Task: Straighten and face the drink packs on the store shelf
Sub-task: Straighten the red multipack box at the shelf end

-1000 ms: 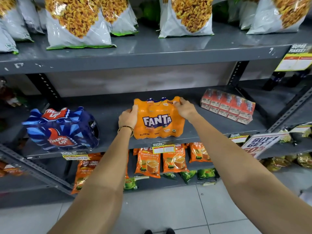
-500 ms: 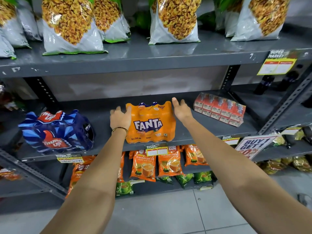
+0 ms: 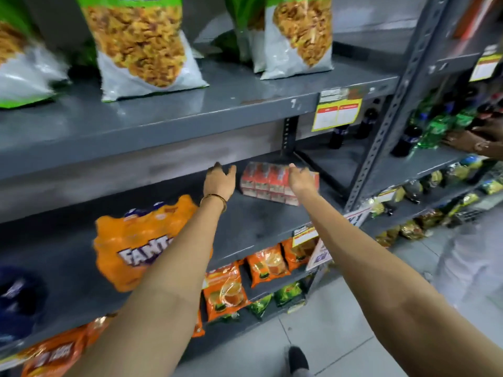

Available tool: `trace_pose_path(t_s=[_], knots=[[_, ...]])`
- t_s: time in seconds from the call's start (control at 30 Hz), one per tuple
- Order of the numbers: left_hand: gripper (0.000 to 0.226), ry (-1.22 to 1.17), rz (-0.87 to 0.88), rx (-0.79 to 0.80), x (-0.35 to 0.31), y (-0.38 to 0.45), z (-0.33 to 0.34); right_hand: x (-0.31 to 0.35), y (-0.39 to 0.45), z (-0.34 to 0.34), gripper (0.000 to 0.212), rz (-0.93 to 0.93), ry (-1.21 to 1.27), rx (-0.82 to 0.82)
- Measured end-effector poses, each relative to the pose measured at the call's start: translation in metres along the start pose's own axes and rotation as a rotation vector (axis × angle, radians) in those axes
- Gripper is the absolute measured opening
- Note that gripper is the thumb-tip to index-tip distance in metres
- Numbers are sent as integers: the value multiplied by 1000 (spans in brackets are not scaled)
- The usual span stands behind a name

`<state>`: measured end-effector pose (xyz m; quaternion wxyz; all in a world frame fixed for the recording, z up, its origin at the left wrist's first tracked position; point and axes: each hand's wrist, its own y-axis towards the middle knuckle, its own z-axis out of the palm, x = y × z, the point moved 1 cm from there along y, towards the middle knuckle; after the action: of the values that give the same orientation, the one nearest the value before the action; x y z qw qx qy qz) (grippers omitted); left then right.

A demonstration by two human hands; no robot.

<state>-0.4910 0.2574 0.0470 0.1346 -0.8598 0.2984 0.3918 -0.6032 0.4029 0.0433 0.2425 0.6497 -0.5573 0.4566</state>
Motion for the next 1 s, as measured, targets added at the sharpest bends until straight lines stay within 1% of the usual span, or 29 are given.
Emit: trace_pose_path(t_s=[0.07, 0.13, 0.23, 0.3, 0.33, 0.37, 0.47, 0.53, 0.57, 0.6, 0.63, 0.7, 0.73, 0.77, 0.83, 0.87, 0.93, 1.0], knots=[[58, -18, -73, 70, -17, 23, 31, -8, 35, -14, 58, 47, -35, 2], [51, 18, -94, 143, -28, 44, 52, -21, 71, -22, 65, 108, -32, 29], [51, -27, -153, 230, -45, 81, 85, -31, 123, -42, 63, 213, 44, 146], [60, -91, -195, 248, -45, 103, 100, -31, 138, -50, 63, 282, 16, 245], [63, -130, -219, 255, -43, 112, 106, -32, 144, -52, 66, 315, -23, 290], [65, -143, -228, 267, -40, 120, 113, -34, 150, -52, 70, 384, -13, 341], [57, -85, -194, 297, -39, 126, 129, -50, 173, -43, 85, 525, 95, 496], [56, -38, -182, 284, -36, 126, 136, -62, 193, -32, 97, 564, 99, 546], [56, -18, -180, 263, -33, 128, 140, -70, 205, -27, 100, 567, 97, 556], [57, 11, -187, 247, -31, 127, 140, -72, 210, -23, 98, 558, 64, 553], [59, 25, -201, 221, -26, 131, 141, -70, 210, -21, 89, 533, 33, 519], [64, 14, -249, 151, -19, 132, 139, -64, 210, -16, 62, 437, 4, 399], [66, -59, -281, 105, -17, 131, 139, -63, 212, -13, 49, 372, 20, 352], [67, -85, -285, 55, -13, 127, 136, -58, 205, -13, 46, 323, 56, 293], [79, -153, -331, -50, -16, 109, 128, -52, 184, -22, 60, 285, 175, 161], [84, -215, -353, -121, -17, 97, 123, -42, 164, -31, 61, 251, 210, 105], [85, -344, -352, -244, -14, 77, 117, -34, 136, -41, 56, 233, 322, 11], [81, -422, -347, -293, -7, 53, 117, -36, 118, -46, 52, 231, 388, -71]])
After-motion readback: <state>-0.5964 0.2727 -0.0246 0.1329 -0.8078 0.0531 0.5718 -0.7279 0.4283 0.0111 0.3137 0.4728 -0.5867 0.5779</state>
